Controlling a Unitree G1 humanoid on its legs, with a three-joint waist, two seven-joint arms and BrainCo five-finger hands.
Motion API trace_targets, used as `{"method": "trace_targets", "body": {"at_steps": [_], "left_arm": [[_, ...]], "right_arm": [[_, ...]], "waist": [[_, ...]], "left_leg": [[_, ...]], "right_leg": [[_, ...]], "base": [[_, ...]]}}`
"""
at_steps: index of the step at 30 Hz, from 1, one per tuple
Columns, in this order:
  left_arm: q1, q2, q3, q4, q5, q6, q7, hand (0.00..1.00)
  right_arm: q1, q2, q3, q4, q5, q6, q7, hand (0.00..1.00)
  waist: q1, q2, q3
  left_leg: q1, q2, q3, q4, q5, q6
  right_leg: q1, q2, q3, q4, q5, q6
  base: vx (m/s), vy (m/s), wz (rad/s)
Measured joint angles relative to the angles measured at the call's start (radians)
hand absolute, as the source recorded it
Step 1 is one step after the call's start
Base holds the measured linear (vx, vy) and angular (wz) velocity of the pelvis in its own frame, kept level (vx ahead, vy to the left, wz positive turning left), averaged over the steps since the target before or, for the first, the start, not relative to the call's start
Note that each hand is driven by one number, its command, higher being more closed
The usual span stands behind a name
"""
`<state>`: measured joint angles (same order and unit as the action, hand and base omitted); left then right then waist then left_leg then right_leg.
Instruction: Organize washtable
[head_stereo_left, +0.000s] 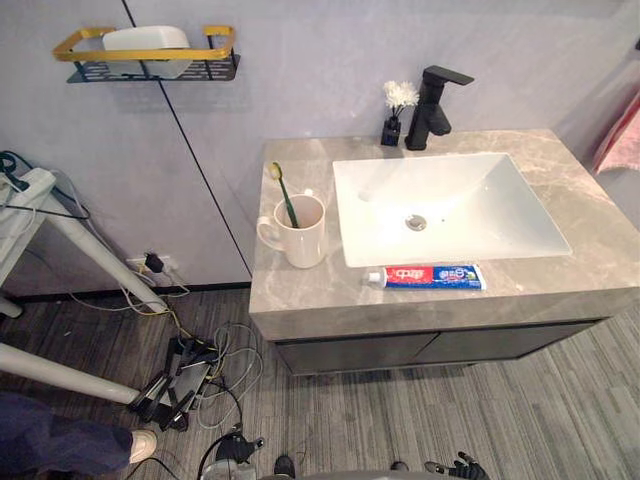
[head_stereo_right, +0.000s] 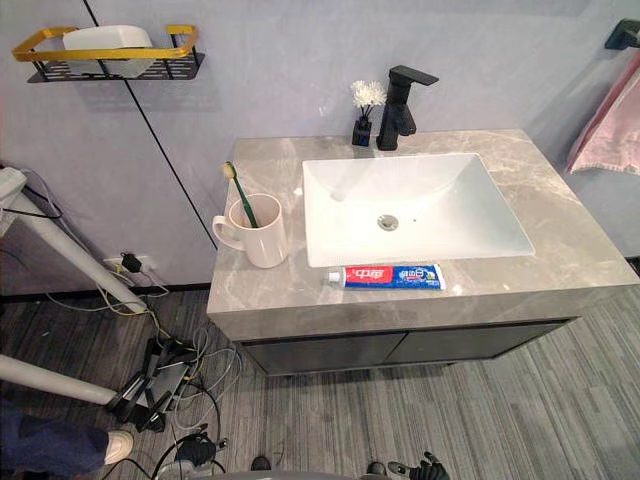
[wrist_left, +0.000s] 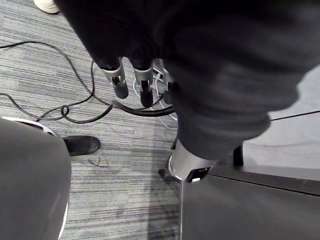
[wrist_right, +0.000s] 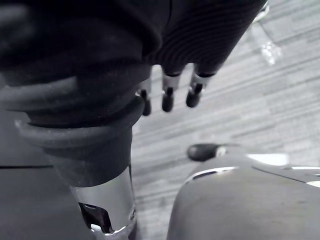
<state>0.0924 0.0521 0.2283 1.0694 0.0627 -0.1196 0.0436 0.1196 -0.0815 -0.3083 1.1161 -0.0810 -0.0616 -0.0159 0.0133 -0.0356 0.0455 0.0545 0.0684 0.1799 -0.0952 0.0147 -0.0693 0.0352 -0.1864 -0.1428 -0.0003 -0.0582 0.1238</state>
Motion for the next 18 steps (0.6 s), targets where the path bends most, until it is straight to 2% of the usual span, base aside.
{"method": "trace_targets", "body": {"at_steps": [12, 18], "left_arm": [[0.005, 0.001, -0.029, 0.006, -0.005, -0.019, -0.021, 0.00], [0.005, -0.001, -0.004, 0.020, -0.005, -0.019, -0.024, 0.00]], "right_arm": [[0.031, -0.003, 0.060, 0.001, -0.006, -0.011, 0.000, 0.00], [0.035, -0.004, 0.060, 0.001, -0.008, -0.012, 0.002, 0.00]], "waist": [[0.002, 0.010, -0.005], [0.003, 0.013, -0.007]], "left_leg": [[0.031, -0.003, -0.048, 0.001, 0.001, 0.001], [0.028, -0.005, -0.072, 0.001, 0.001, 0.001]], "right_leg": [[0.048, -0.001, -0.045, -0.005, 0.000, 0.000], [0.048, -0.001, -0.051, -0.006, -0.002, 0.002]], "base": [[-0.04, -0.018, 0.09], [0.00, -0.008, 0.02]]}}
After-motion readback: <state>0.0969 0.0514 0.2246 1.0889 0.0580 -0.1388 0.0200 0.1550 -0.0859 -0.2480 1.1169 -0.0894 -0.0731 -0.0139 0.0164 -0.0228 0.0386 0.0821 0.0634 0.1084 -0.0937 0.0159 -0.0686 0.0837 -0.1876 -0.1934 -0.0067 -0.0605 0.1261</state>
